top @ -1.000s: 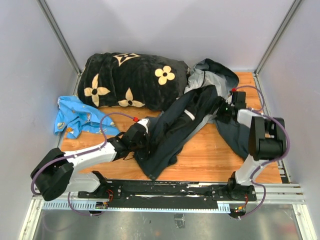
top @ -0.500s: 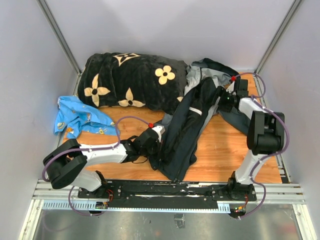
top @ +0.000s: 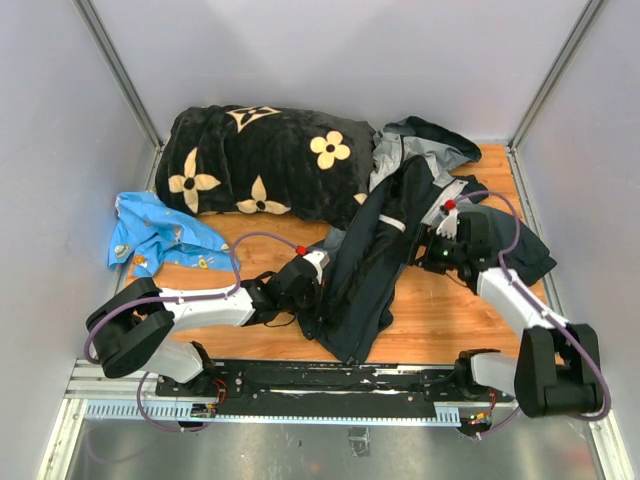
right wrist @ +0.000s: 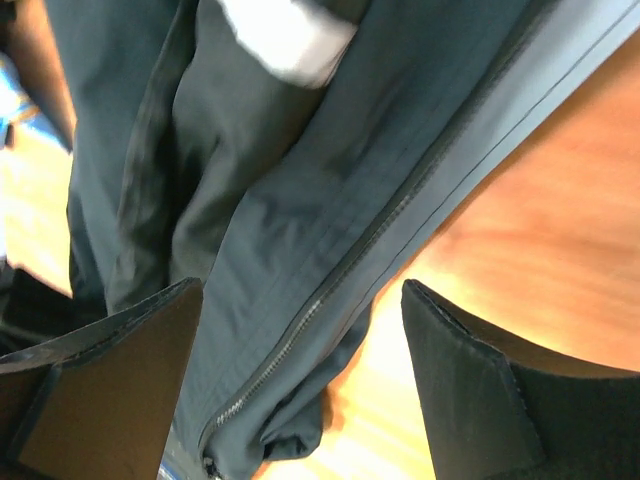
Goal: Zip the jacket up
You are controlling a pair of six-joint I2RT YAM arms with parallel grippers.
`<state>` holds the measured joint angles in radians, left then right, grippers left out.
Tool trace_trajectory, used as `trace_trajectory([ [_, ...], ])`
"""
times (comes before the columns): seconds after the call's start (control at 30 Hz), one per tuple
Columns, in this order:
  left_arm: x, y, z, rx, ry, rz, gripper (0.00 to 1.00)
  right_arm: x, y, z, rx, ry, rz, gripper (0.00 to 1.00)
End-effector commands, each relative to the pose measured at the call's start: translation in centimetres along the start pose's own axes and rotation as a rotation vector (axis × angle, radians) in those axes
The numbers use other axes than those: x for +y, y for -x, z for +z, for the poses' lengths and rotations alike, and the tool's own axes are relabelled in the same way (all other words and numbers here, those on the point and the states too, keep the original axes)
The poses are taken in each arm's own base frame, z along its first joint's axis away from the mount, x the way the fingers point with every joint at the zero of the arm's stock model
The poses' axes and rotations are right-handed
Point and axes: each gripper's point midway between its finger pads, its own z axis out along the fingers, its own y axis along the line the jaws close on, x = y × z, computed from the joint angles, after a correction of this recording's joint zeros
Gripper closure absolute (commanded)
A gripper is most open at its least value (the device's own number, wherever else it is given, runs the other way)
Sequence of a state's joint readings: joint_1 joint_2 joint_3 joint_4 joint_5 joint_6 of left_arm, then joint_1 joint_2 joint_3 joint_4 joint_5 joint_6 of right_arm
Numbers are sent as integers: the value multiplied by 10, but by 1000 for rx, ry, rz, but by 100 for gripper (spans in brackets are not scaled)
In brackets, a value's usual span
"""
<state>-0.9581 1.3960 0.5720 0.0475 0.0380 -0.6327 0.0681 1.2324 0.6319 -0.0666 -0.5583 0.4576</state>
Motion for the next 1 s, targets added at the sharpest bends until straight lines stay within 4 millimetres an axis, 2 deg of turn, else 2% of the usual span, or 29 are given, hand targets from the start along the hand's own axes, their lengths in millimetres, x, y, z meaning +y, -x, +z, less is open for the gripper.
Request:
trace_trajectory([
  [0.0, -10, 10, -3, -46, -31, 7, 100, 26, -27, 1, -23, 81, -3, 19],
  [0.2, -14, 8, -1, -44, -45, 7, 100, 37, -68, 11, 20, 128, -5, 21],
  [0.33, -17, 6, 1, -34, -52, 10, 100, 43, -83, 15, 49, 169, 0, 23],
  [0.6, -16, 5, 4, -26, -37, 21, 100, 81, -72, 0, 15, 285, -56, 30],
  [0.73, -15, 9, 3, -34, -23, 32, 100, 88, -64, -5, -7, 296, -87, 33],
  [0.97, -13, 20, -6, -71, 7, 43, 99, 100, -60, 2, 2, 346, -99, 40],
])
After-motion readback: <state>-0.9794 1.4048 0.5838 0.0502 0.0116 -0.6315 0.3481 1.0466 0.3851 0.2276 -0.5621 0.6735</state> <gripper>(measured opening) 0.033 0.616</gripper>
